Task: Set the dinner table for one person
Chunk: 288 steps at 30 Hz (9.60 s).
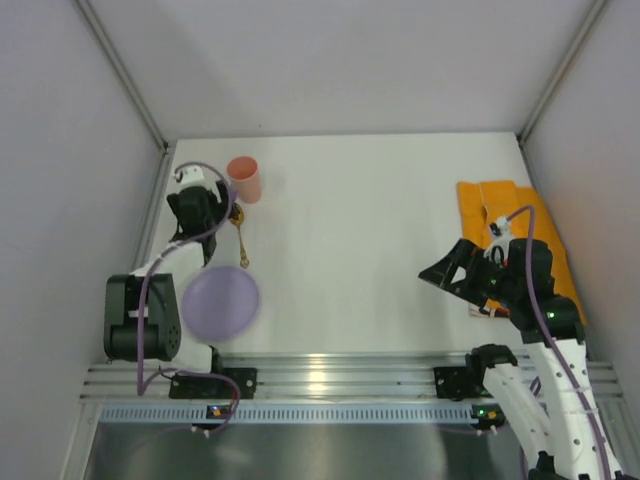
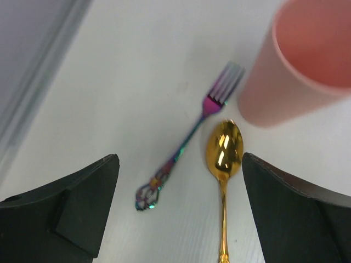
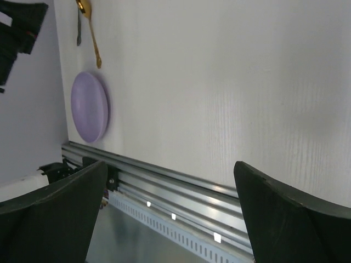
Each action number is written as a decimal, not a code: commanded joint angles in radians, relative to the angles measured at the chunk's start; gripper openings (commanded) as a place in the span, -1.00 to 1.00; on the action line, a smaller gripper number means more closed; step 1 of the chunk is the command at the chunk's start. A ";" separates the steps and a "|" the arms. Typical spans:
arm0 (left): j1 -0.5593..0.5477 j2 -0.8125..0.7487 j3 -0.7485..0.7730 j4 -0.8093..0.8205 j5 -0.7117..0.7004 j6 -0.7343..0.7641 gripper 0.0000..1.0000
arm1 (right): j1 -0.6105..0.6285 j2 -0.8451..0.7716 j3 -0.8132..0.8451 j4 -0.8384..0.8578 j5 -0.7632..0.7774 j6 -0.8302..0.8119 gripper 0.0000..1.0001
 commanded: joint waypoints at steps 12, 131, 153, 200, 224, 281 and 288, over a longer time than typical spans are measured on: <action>0.032 -0.118 0.381 -0.783 0.108 -0.262 0.98 | -0.001 0.323 0.129 0.050 0.390 -0.045 0.99; -0.151 0.311 0.758 -1.023 0.161 -0.258 0.88 | 0.406 1.064 0.291 0.226 0.276 0.047 -1.00; -0.062 0.388 0.570 -0.776 0.417 -0.300 0.68 | 0.357 1.061 0.243 0.168 0.328 -0.039 -1.00; -0.254 0.022 0.725 -1.043 0.190 -0.348 0.98 | 0.516 1.472 0.732 0.499 -0.068 0.094 -1.00; -0.270 -0.230 0.701 -1.284 0.038 -0.365 0.98 | 0.472 1.871 1.191 0.278 0.076 -0.019 -1.00; -0.321 0.008 0.446 -1.193 -0.059 -0.491 -1.00 | 0.294 0.740 0.344 0.158 0.010 -0.180 0.58; -0.559 0.186 0.889 -1.313 -0.085 -0.552 -1.00 | 0.208 0.662 0.341 0.111 0.021 -0.160 0.54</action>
